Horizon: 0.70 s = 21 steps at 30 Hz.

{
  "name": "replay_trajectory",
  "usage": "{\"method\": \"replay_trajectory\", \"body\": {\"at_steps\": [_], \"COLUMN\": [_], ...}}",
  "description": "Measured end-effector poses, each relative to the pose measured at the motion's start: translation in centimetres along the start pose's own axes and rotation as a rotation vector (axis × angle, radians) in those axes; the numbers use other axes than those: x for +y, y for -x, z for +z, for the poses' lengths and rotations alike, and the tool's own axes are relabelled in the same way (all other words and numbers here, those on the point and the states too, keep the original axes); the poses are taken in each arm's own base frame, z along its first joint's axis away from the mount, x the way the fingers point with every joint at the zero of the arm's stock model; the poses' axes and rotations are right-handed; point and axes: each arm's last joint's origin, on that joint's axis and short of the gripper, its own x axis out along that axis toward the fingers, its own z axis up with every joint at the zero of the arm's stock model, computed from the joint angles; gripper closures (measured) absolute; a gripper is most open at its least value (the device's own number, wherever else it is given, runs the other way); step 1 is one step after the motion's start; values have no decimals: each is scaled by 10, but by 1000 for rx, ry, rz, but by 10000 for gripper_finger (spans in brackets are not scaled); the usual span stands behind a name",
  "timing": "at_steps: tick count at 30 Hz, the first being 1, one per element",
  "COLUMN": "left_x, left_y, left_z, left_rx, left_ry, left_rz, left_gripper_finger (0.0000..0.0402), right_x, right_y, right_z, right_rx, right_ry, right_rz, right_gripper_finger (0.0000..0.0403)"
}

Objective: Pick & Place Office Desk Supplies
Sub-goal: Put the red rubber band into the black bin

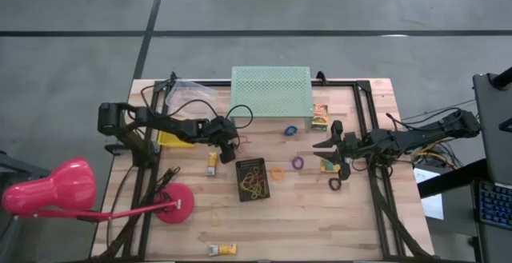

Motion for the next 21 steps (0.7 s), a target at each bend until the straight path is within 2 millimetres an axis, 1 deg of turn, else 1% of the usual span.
{"method": "replay_trajectory", "body": {"at_steps": [3, 6, 17, 21], "left_x": [0, 0, 1, 2], "left_y": [0, 0, 0, 0], "left_z": [0, 0, -1, -1], "left_rx": [0, 2, 7, 5], "left_ry": [0, 0, 21, 21], "left_rz": [10, 12, 46, 50], "left_gripper_finger": [212, 238, 390, 397], "right_x": [0, 0, 0, 0], "right_y": [0, 0, 0, 0], "right_z": [0, 0, 0, 0], "right_rx": [0, 0, 0, 0], "right_ry": [0, 0, 0, 0], "right_rz": [0, 0, 0, 0], "right_gripper_finger": [297, 296, 310, 307]}}
